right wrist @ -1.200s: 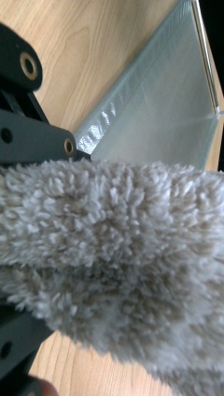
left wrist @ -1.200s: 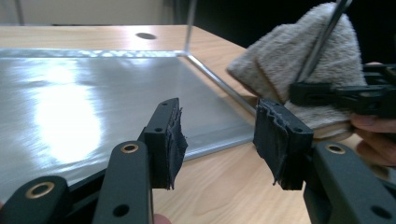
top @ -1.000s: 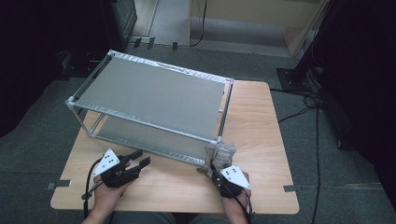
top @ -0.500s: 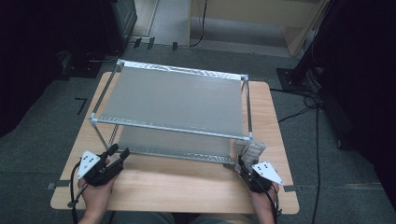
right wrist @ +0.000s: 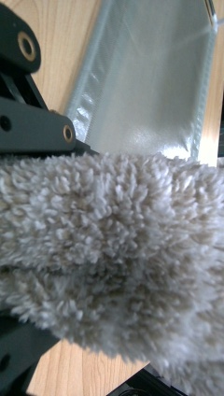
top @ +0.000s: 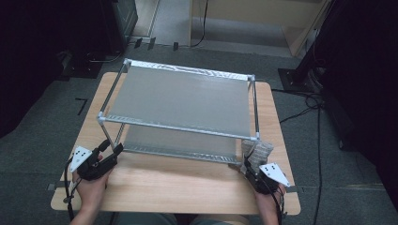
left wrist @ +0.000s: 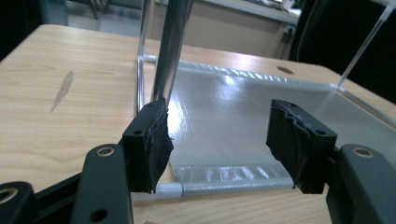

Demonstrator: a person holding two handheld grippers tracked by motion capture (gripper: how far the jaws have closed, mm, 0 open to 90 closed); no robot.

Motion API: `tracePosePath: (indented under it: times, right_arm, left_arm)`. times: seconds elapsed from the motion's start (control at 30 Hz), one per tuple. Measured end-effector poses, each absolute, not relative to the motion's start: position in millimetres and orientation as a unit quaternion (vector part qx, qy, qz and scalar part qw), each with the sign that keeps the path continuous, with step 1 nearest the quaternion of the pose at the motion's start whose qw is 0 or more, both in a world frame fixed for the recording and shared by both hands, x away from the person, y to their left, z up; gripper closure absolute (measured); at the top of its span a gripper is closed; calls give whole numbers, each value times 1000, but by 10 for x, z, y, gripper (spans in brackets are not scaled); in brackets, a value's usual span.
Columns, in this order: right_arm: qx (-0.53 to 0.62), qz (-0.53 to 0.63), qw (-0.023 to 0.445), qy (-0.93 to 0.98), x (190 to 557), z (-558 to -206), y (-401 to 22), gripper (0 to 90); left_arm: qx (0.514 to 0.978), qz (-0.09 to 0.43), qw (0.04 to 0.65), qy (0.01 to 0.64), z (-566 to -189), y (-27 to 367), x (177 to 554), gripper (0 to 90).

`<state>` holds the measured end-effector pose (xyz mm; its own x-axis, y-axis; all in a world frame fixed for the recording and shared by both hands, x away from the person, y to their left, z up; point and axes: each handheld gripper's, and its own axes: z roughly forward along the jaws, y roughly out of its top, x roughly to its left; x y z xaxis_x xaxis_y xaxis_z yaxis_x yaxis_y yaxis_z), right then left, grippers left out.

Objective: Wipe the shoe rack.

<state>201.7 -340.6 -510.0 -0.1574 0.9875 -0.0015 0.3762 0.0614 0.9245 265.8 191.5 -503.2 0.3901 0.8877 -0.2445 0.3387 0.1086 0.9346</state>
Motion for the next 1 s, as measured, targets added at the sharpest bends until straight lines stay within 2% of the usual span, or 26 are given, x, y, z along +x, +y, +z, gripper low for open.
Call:
tracePosePath:
  times: [0.17, 0.33, 0.4, 0.6, 0.67, 0.7, 0.8, 1.0]
  right_arm:
    - [542, 408, 369, 635, 2004, -5098, -3382, 633]
    - [548, 403, 370, 633, 2003, -5097, -3408, 635]
    - [552, 404, 369, 629, 2010, -5099, -3419, 636]
    - [557, 409, 365, 624, 2021, -5116, -3419, 641]
    - [562, 415, 357, 620, 2024, -5109, -3432, 637]
    - [566, 419, 352, 617, 2023, -5104, -3438, 632]
    - [568, 426, 346, 613, 2010, -5078, -3451, 596]
    - [600, 456, 319, 575, 1851, -4848, -3414, 570]
  left_arm:
    - [605, 227, 565, 514, -5070, 1934, 2665, 380]
    - [579, 288, 549, 530, -4996, 1938, 2542, 378]
    - [567, 292, 549, 540, -4994, 1960, 2549, 370]
    - [609, 257, 536, 526, -5088, 1941, 2808, 399]
    - [615, 245, 527, 533, -5108, 1923, 2886, 461]
    - [621, 241, 518, 537, -5112, 1910, 2919, 556]
    - [621, 239, 506, 548, -5112, 1920, 2951, 751]
    - [620, 246, 501, 552, -5104, 1945, 2913, 756]
